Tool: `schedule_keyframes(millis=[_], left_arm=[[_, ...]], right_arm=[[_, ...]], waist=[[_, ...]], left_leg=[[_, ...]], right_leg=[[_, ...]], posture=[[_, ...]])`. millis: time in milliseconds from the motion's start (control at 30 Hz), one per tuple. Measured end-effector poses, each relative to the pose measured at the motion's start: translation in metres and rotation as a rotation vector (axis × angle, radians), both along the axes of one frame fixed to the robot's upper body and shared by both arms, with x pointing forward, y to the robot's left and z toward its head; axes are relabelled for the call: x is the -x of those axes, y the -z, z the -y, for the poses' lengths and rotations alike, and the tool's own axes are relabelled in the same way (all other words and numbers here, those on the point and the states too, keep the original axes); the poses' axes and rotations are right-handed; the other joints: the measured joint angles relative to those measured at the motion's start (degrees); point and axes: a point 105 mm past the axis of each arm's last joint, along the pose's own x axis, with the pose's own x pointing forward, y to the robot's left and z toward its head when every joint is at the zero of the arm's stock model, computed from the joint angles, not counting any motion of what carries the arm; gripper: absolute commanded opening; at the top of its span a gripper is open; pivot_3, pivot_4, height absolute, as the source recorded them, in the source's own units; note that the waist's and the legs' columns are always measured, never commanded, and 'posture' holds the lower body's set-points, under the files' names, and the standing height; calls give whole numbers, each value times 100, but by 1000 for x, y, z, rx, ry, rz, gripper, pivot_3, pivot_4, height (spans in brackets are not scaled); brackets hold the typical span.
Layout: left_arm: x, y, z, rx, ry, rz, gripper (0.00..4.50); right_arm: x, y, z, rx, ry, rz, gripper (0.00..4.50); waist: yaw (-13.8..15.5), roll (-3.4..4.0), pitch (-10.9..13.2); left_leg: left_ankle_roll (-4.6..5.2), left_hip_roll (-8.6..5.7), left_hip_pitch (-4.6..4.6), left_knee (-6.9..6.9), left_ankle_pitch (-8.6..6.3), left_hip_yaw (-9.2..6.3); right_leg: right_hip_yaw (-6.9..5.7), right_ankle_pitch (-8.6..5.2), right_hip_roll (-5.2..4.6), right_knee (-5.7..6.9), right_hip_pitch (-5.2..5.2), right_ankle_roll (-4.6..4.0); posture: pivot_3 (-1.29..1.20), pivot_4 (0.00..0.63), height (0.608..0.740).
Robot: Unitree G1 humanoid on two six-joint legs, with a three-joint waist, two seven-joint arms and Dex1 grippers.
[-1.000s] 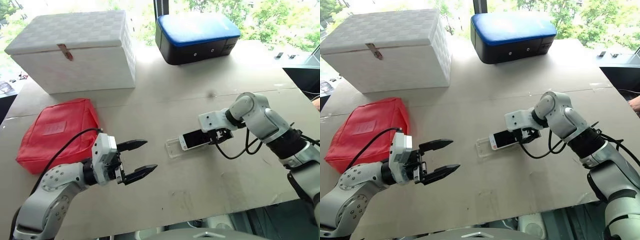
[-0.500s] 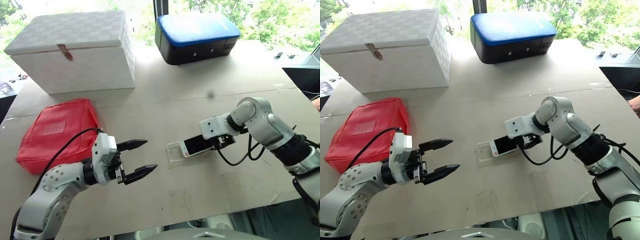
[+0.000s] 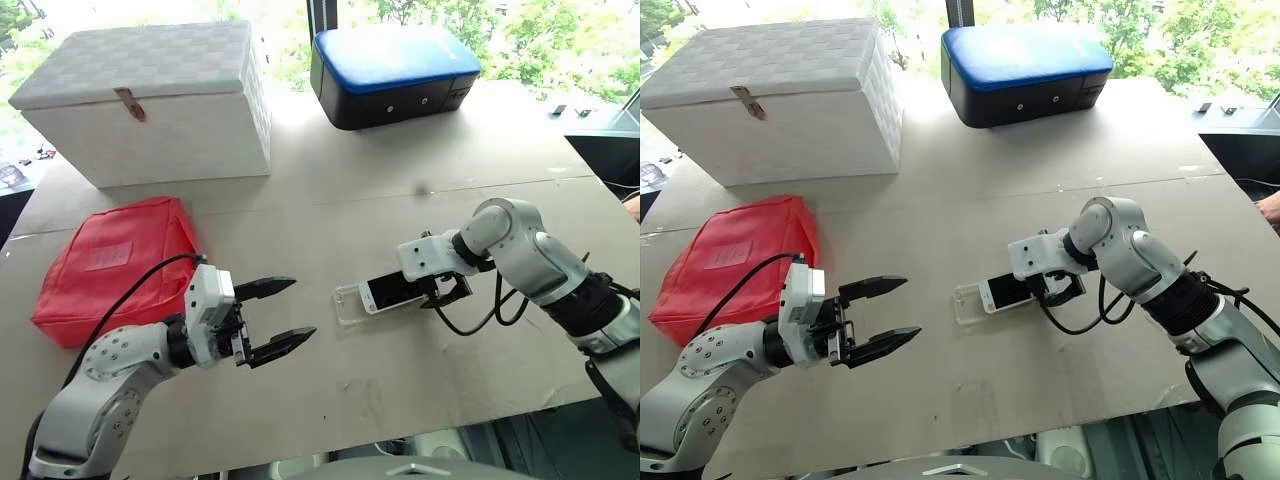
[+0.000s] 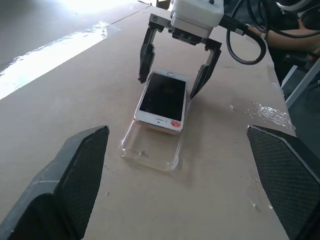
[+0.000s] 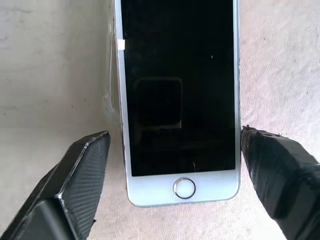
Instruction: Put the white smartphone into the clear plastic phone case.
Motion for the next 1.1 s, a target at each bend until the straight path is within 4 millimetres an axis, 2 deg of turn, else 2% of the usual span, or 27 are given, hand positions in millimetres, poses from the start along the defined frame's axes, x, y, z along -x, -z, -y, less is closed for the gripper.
schedule_keyframes(millis=[100,167,200,367,400,433,467,533,600,633,700,733,900,1000,1100], left_arm=[[0,0,0,0,2,0,4500],[0,0,0,1,2,0,4500],[0,0,0,2,2,0,4500],[1,3,2,-9,16,5,4500],[2,5,2,-13,23,1,3986],[2,6,2,-13,24,0,3969],[2,6,2,-13,26,-2,3734],[3,9,0,-12,37,-18,2790],[5,11,-1,-15,47,-27,1743],[7,12,-4,-24,48,-38,1153],[8,12,-8,-31,50,-48,170],[8,11,-10,-37,53,-48,45],[9,9,-14,-36,48,-46,45],[8,8,-17,-40,36,-43,45],[8,9,-17,-42,34,-44,45]], right_arm=[[2,-9,-1,-36,11,-4,4491],[5,-16,3,-57,29,-16,3940],[6,-20,4,-73,40,-20,3612],[13,-36,4,-193,93,-82,1125],[17,-40,1,-249,111,-112,379],[17,-40,-1,-260,113,-119,138],[18,-40,-3,-293,119,-132,0],[28,-39,-23,-460,126,-197,0],[34,-28,-32,-511,138,-228,0],[32,-20,-35,-538,173,-231,0],[27,-16,-38,-563,211,-220,0],[23,-15,-41,-582,234,-207,0],[10,-7,-45,-610,302,-168,0],[13,14,-42,-545,313,-193,0],[15,20,-45,-518,279,-181,0]], waist=[[5,0,0],[14,0,0],[11,-1,0],[6,-1,0],[7,-1,0],[6,-1,0],[6,-4,-1],[-4,-10,-5],[0,-7,-4],[3,-5,-2],[2,-3,-1],[0,-4,-1],[4,-4,-1],[4,-4,-2],[-4,-10,-6]], left_leg=[[0,0,0,0,0,0],[0,0,0,0,0,-1],[0,0,-1,0,0,0],[0,0,-1,0,-1,-5],[1,0,-1,-1,-1,-6],[1,0,-1,0,-1,-6],[1,0,-1,-2,-1,-7],[0,2,0,-6,-2,-8],[0,2,-3,-7,-2,-8],[0,-1,-6,-7,-2,-7],[0,-3,-7,-6,-1,-2],[0,-3,-7,-6,-1,-2],[0,-4,-7,-6,-1,-3],[0,-3,-8,-7,-1,-3],[1,-2,-1,-7,-1,1]], right_leg=[[0,-1,-1,0,0,-1],[0,-1,-3,-1,1,-2],[1,-1,-4,-1,0,-3],[0,-1,-3,-1,0,-4],[0,-1,-4,-1,1,-4],[0,-1,-4,-1,0,-5],[0,-2,-5,-2,0,-6],[0,0,-4,-1,0,-4],[-1,-1,-5,-1,-2,-5],[-1,-1,-10,-1,-4,-6],[2,-1,-13,-1,-8,-6],[2,-2,-13,-1,-8,-6],[-2,-2,-11,0,-8,-5],[-3,0,-9,-1,-8,-2],[-1,-2,-3,-1,-3,4]], posture=[[0,150,740],[0,150,740],[0,150,740],[0,150,740],[0,150,740],[0,150,740],[0,150,740],[0,150,740],[0,150,740],[0,150,740],[0,150,740],[0,150,740],[0,150,740],[0,150,740],[0,150,740]])
